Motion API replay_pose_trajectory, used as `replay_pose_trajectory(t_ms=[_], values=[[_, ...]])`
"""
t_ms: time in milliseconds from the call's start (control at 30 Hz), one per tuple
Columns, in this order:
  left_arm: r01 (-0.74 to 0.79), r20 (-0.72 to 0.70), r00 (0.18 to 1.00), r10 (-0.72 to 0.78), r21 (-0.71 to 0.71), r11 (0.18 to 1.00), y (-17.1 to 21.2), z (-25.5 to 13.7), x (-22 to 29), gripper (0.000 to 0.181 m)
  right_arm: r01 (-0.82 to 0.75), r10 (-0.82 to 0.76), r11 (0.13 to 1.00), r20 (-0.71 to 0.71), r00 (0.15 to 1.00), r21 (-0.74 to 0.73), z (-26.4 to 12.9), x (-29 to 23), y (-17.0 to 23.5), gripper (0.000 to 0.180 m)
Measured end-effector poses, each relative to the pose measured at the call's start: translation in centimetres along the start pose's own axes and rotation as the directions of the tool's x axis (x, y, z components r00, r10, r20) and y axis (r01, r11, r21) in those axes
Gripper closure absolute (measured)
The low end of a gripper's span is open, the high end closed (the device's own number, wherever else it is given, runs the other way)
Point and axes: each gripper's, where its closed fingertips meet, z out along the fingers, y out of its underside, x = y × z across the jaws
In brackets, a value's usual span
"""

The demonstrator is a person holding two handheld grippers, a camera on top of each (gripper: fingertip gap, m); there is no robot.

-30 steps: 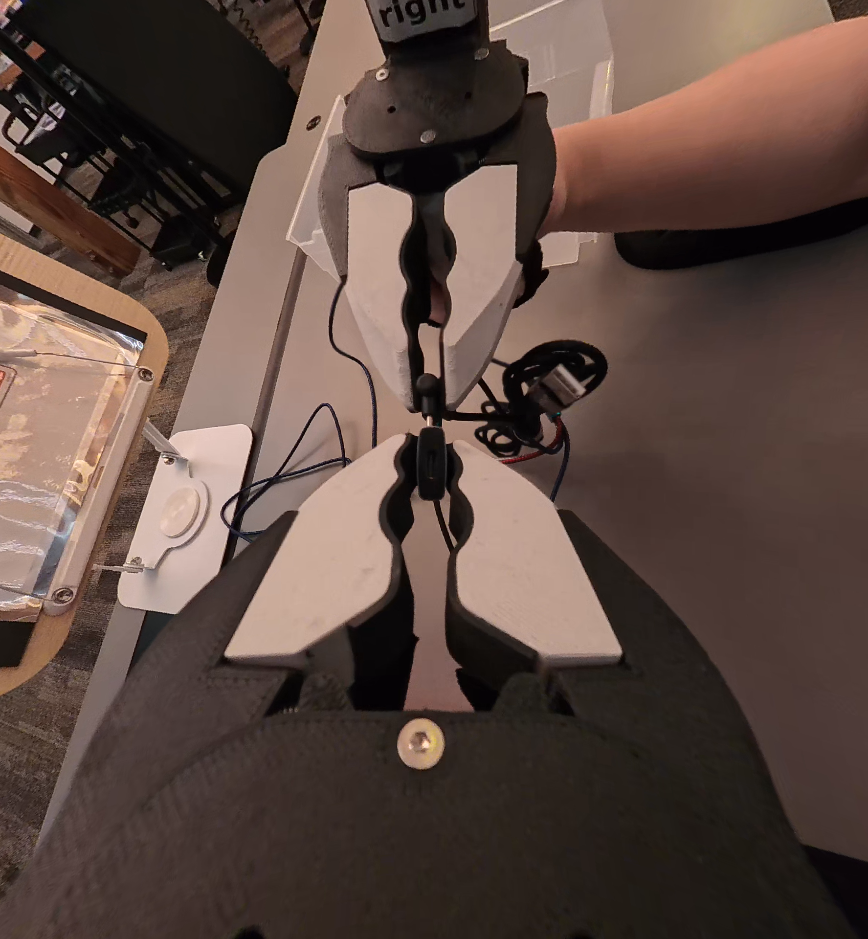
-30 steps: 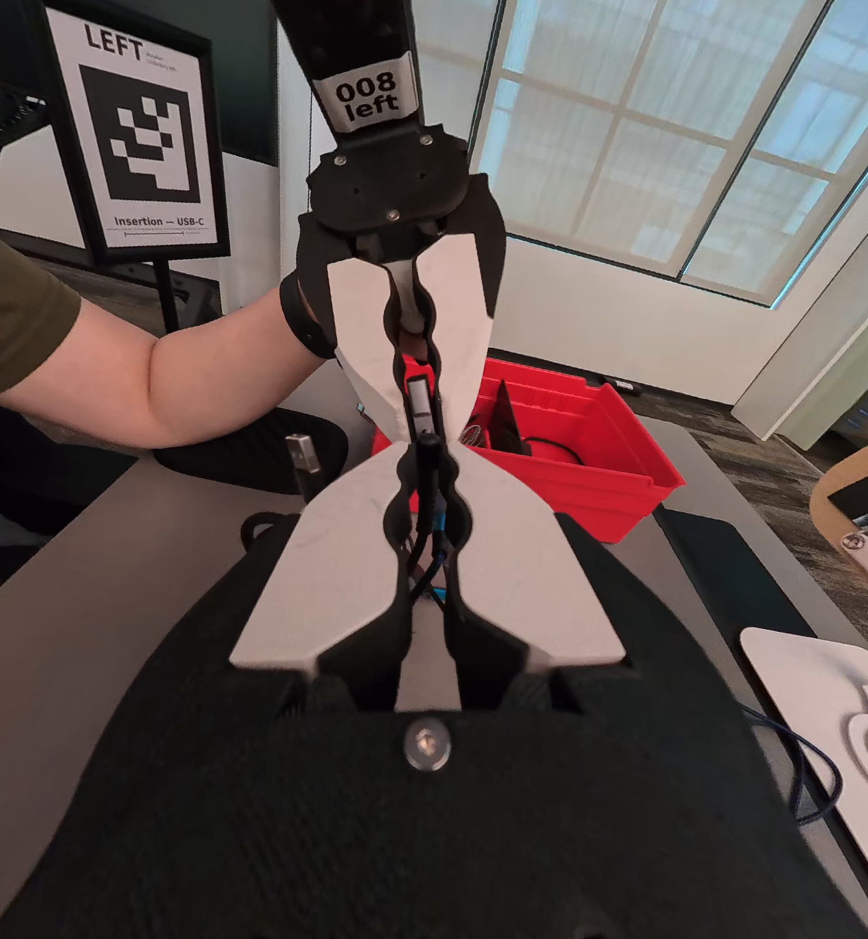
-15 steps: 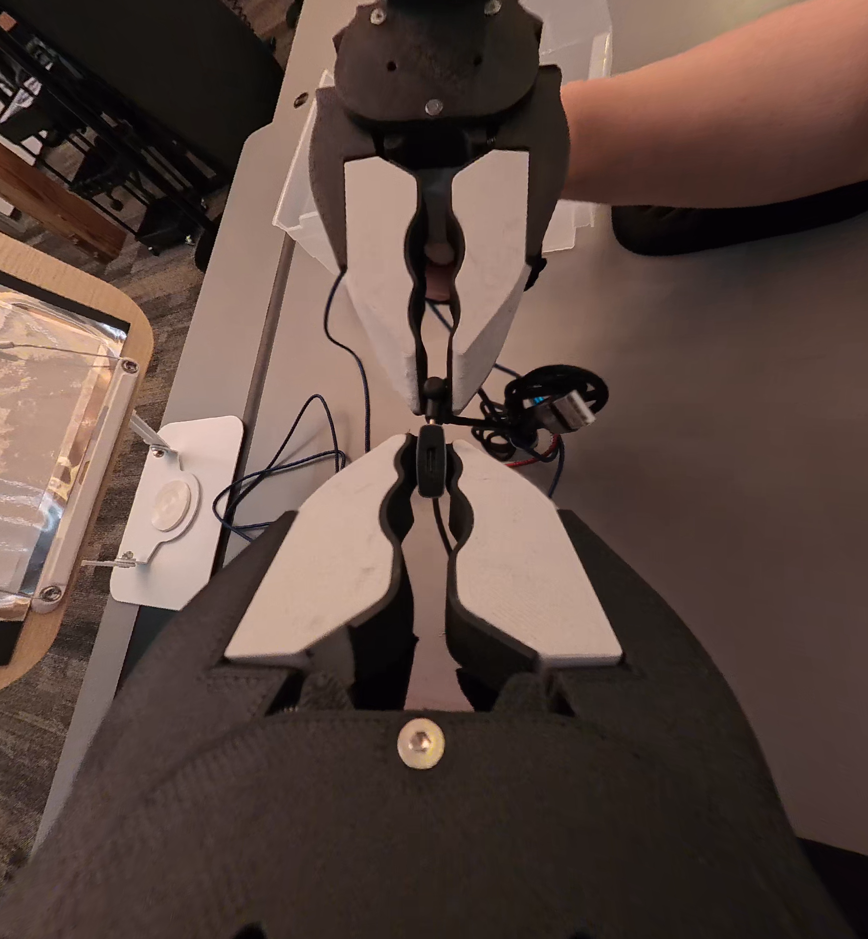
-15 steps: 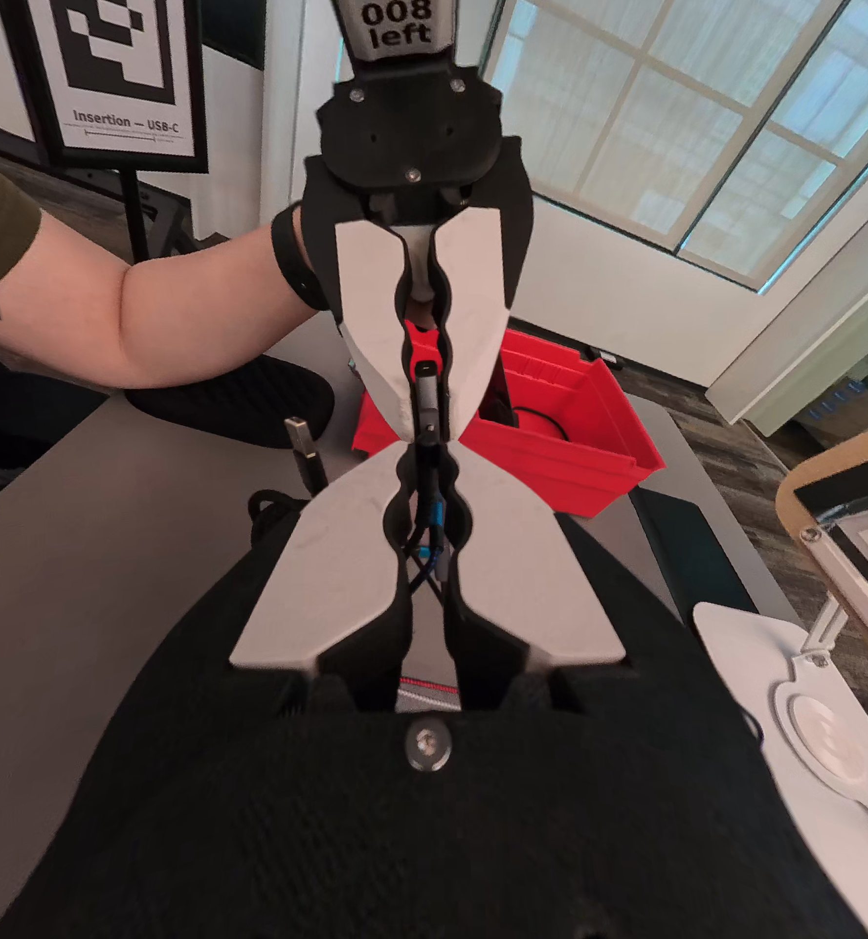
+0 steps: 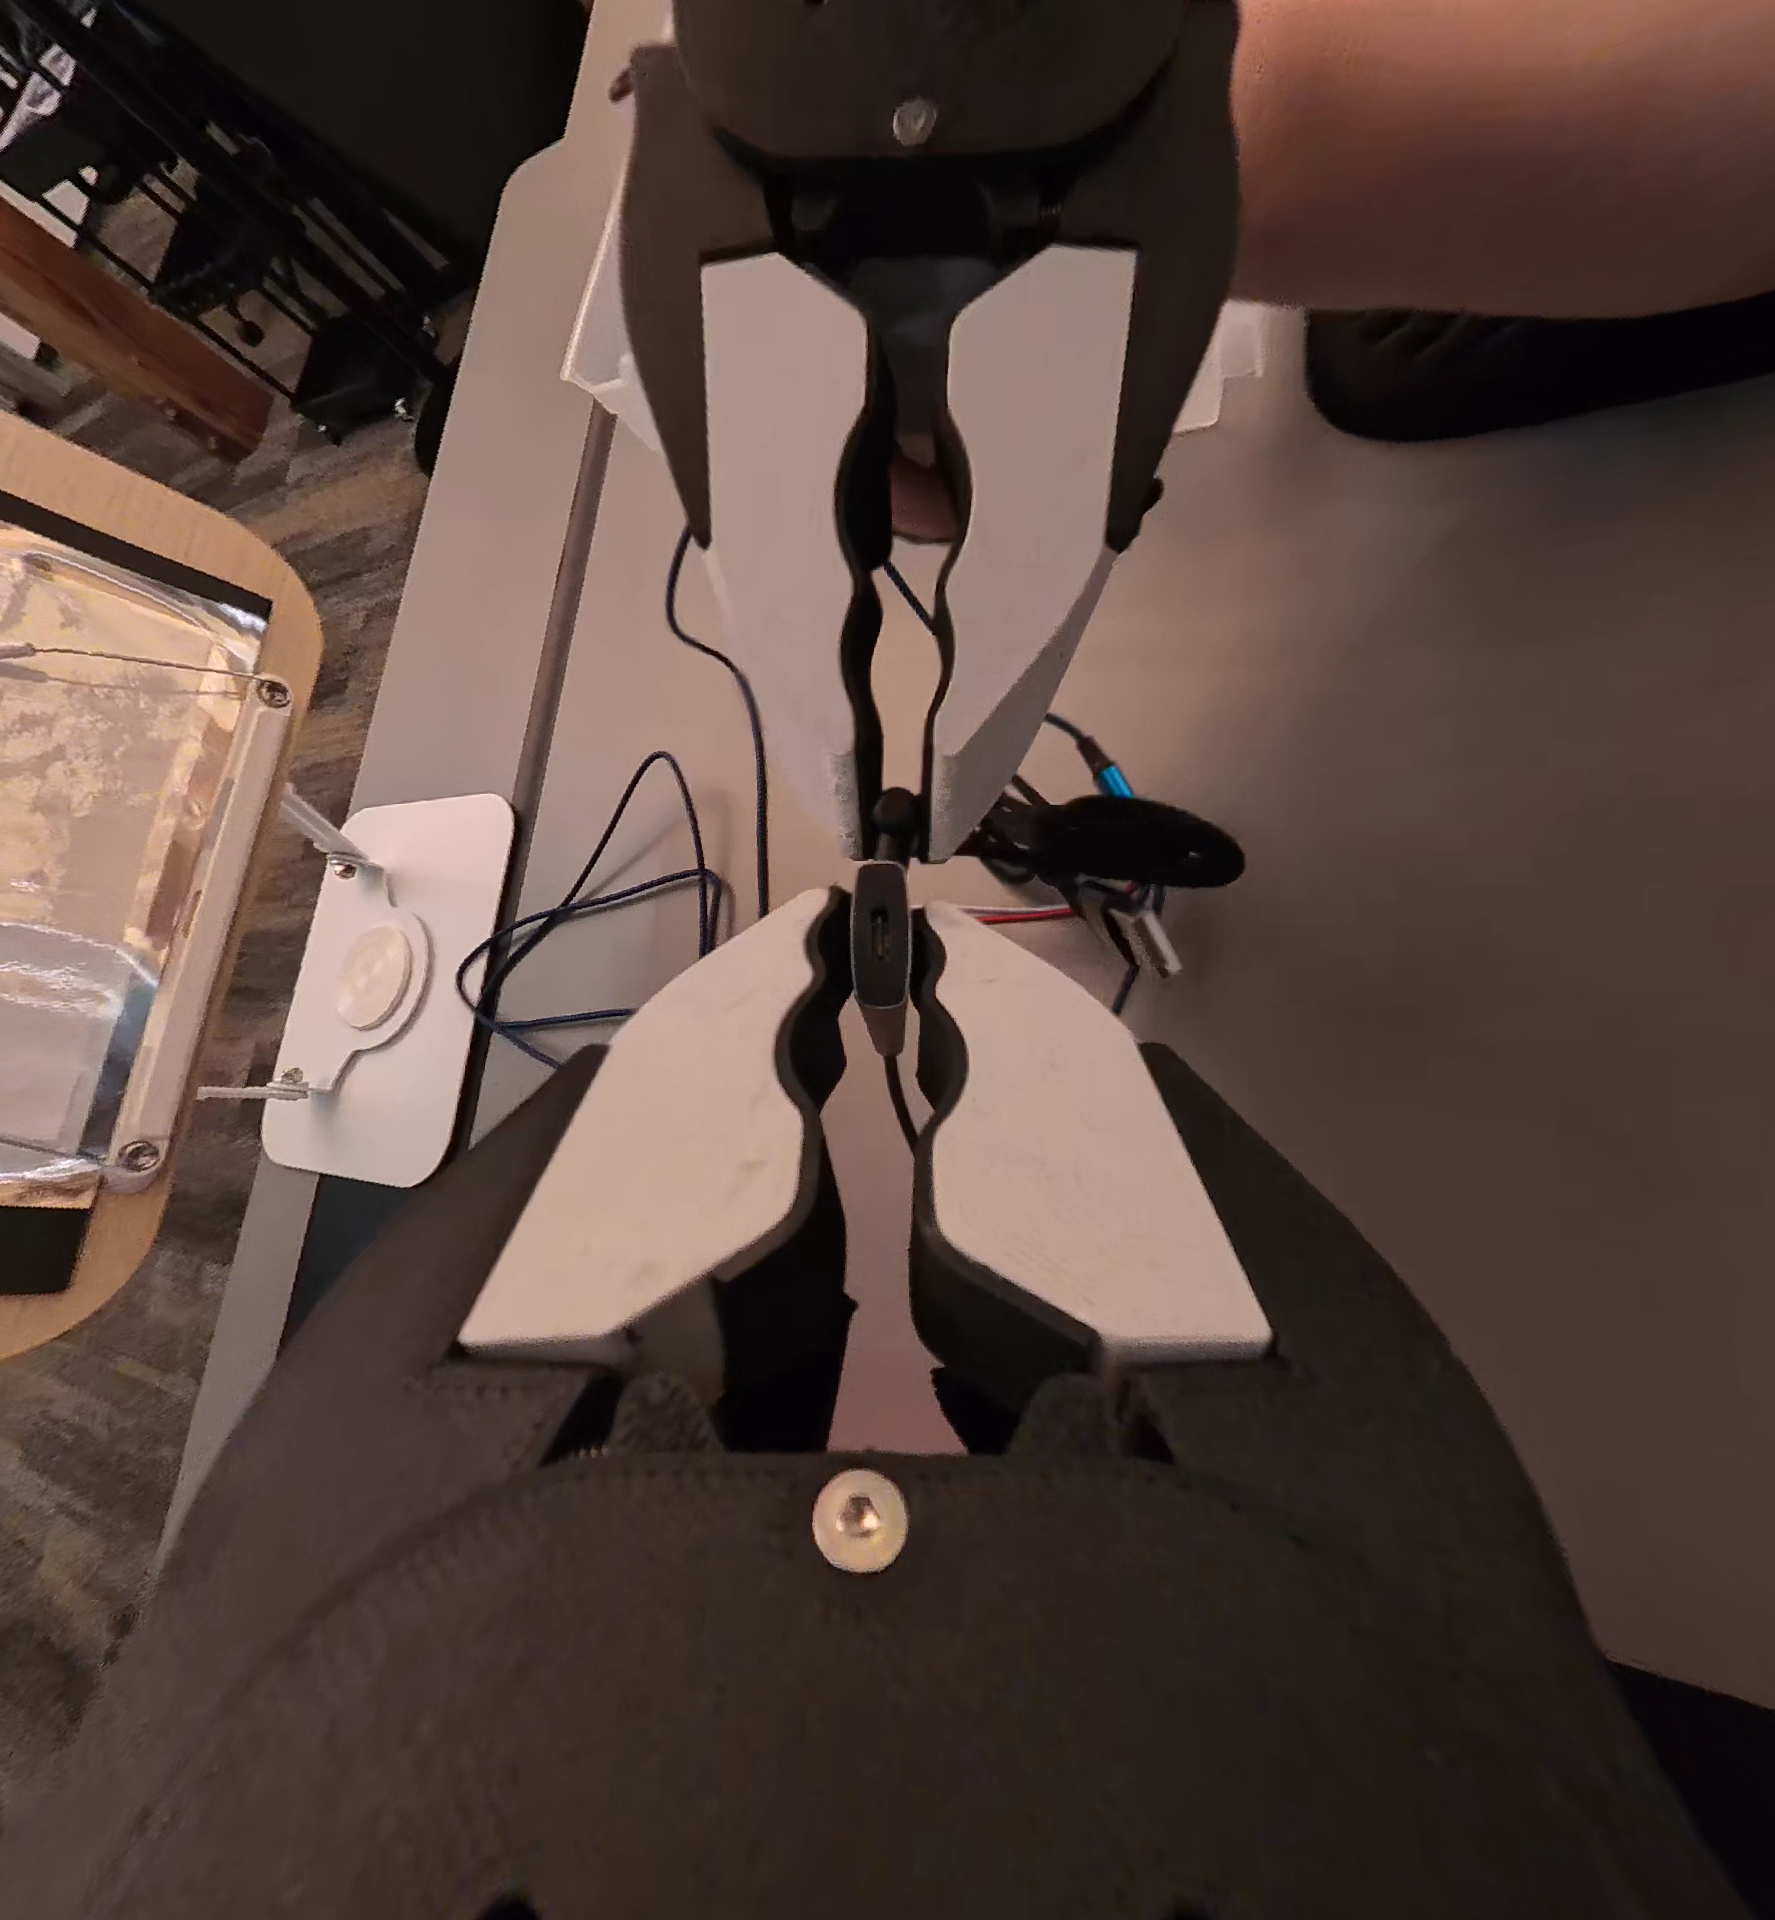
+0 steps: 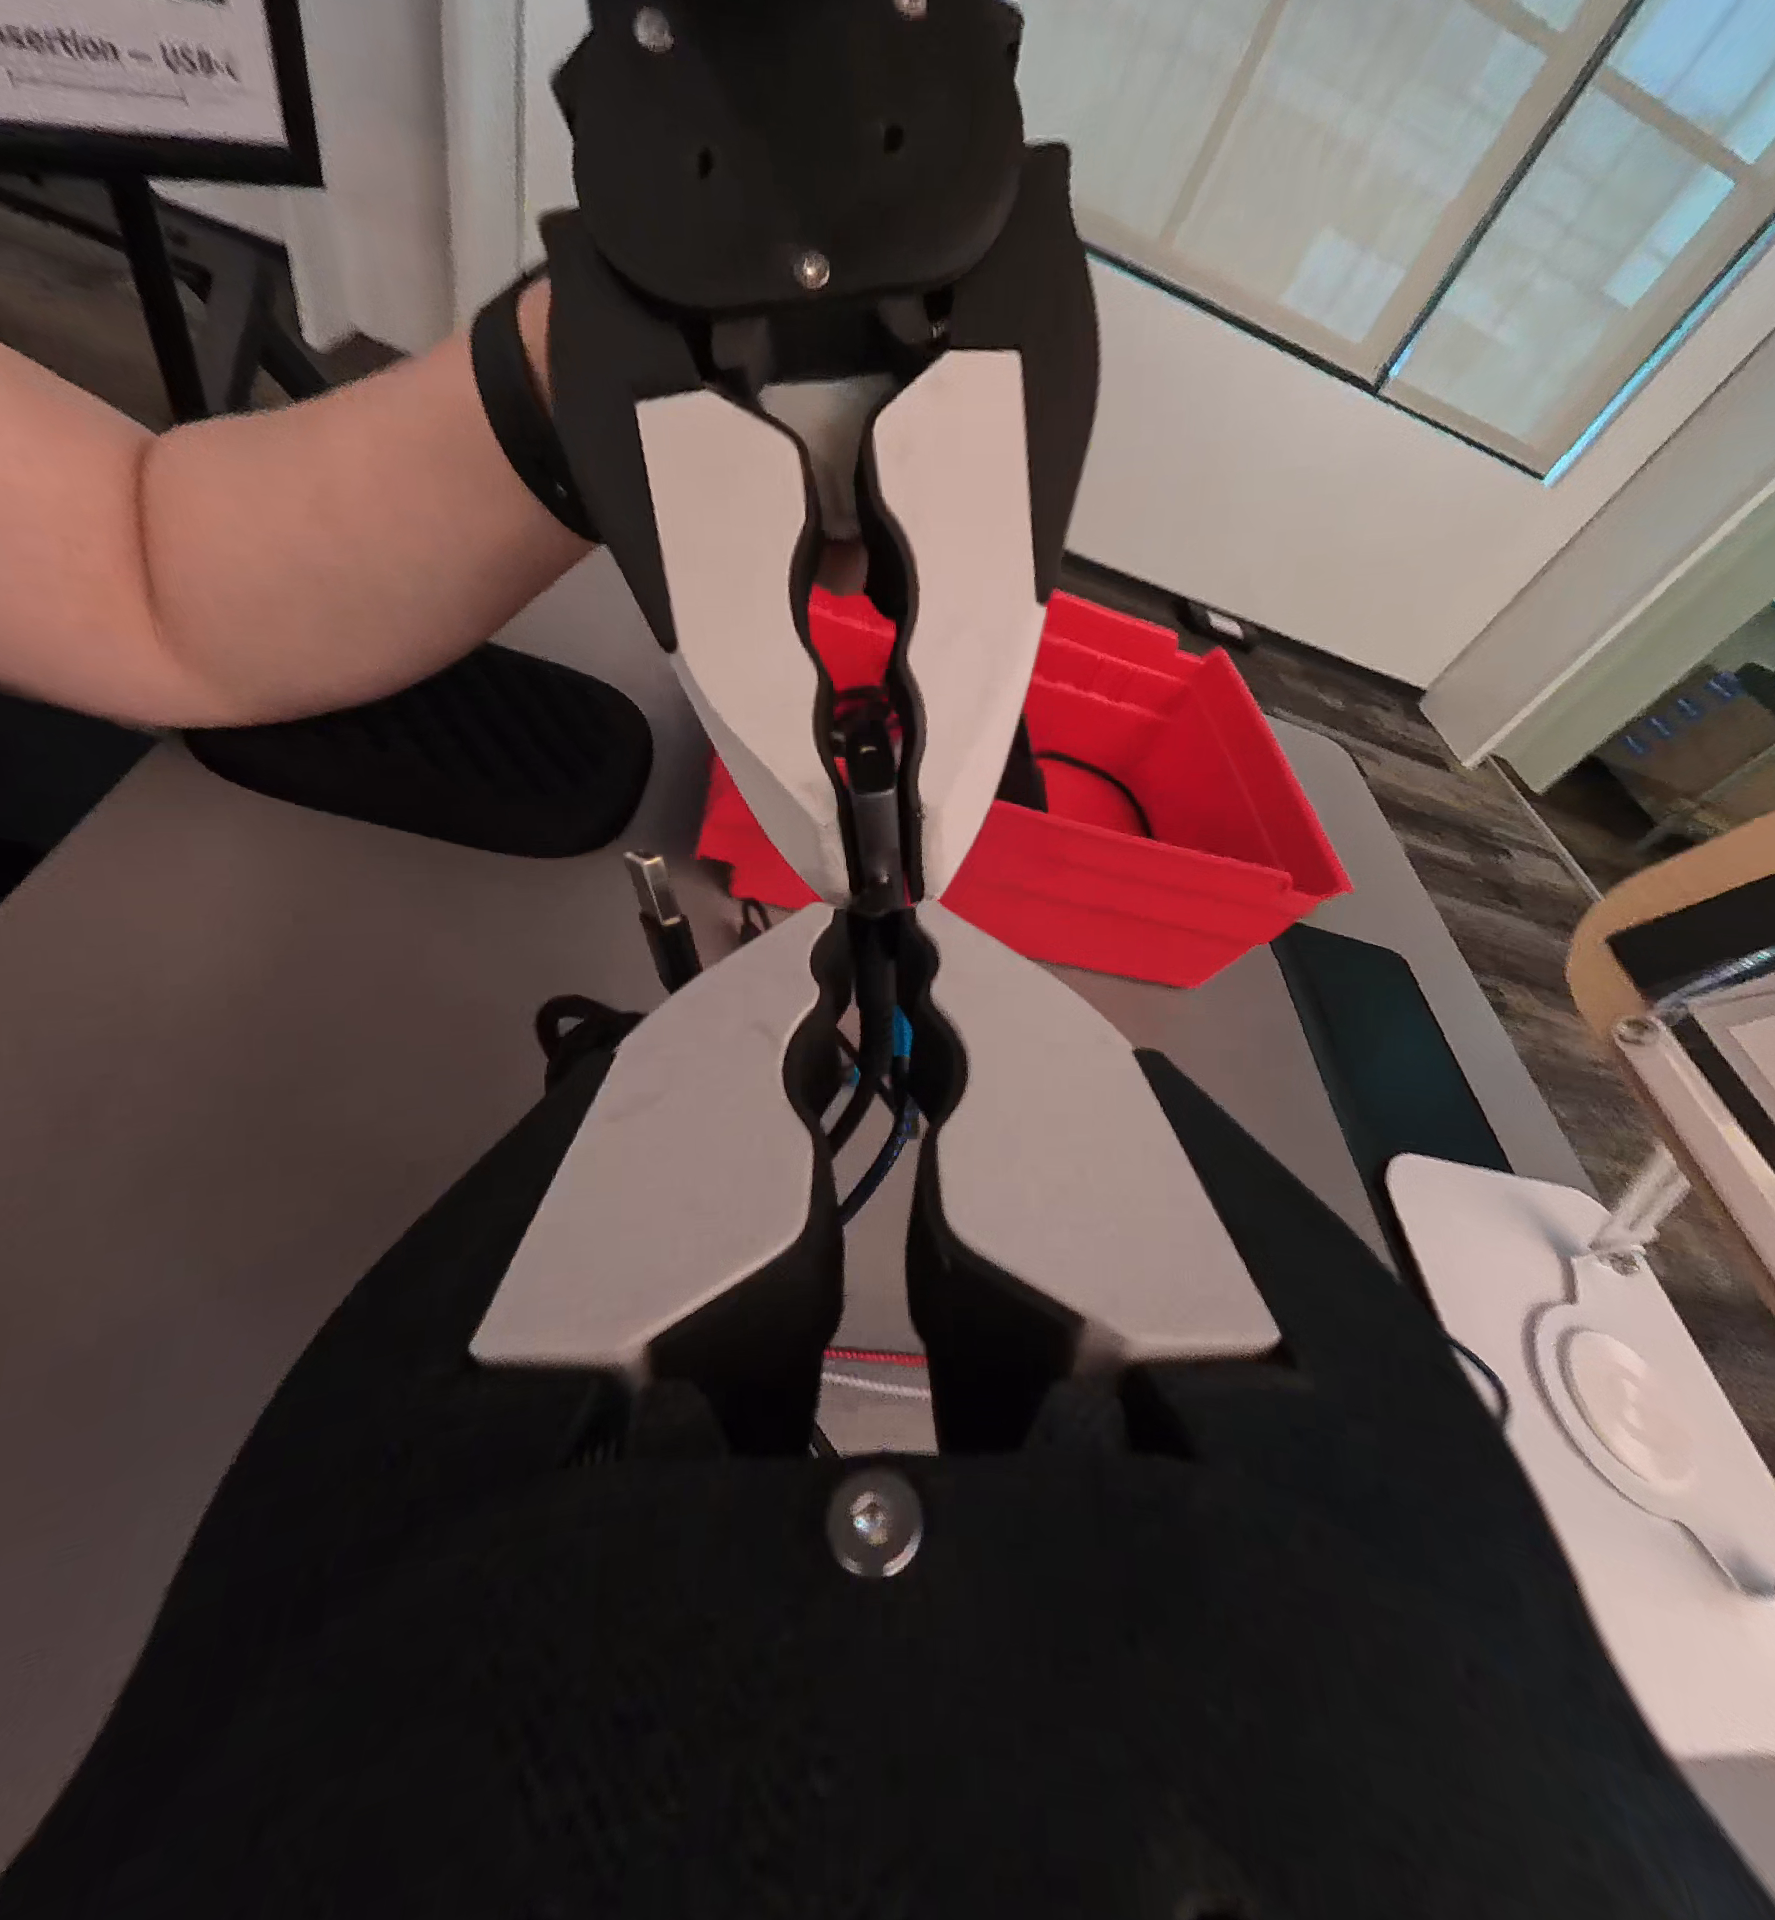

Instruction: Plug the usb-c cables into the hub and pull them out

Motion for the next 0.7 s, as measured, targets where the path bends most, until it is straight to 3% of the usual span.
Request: replay_pose_trajectory(t_ms=[233,700], values=[[0.065,-0.064,0.996,-0.054,0.183,0.981,-2.4,-1.3,0.3,0.172,-0.097,0.073,0.961,0.100,0.992,0.259,-1.2,-0.3,-2.2,0.172],[0.124,-0.086,0.991,-0.107,0.226,0.966,-3.3,-1.5,0.0,0.172,-0.072,0.056,0.966,0.073,0.996,0.247,-1.4,-0.2,-2.3,0.171]])
